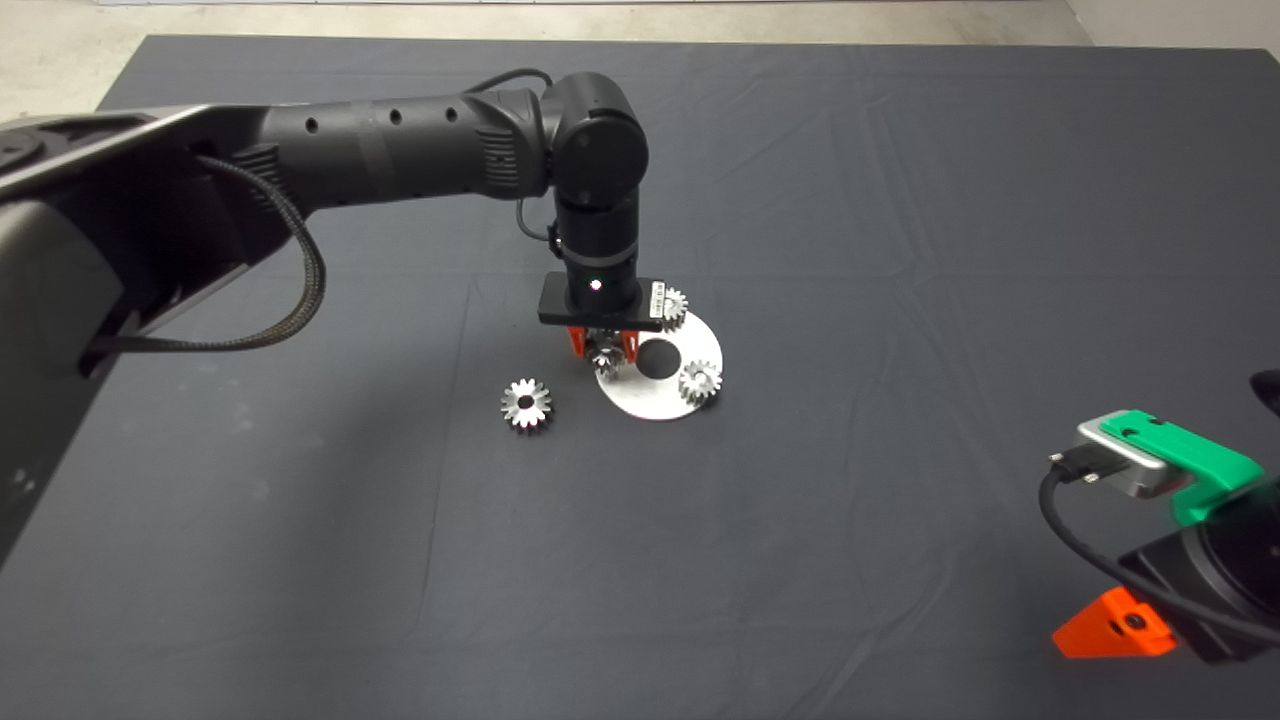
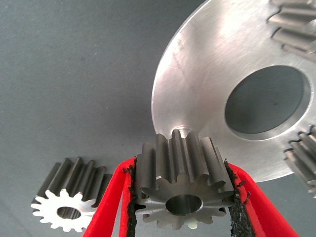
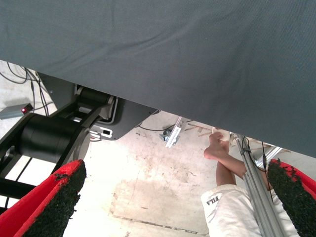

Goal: Remove an incorrectly installed larger gear and replace it with the correct smaller gear

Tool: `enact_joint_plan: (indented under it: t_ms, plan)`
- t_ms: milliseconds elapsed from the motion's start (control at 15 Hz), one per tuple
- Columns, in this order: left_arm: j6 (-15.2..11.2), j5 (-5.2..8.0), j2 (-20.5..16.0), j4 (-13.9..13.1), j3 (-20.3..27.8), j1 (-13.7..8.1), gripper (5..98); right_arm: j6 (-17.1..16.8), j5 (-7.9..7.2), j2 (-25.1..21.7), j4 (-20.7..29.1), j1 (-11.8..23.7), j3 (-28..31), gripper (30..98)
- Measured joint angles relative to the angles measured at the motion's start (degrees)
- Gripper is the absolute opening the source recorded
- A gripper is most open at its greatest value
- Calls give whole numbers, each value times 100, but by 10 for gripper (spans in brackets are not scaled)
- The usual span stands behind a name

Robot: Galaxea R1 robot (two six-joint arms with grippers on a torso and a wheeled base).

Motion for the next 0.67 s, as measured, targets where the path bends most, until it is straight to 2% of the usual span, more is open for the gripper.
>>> enact_joint_plan:
  t_ms: [667]
  plan:
    - [66,56,2,0,0,9,360,0,0,0,0,-2,0,969]
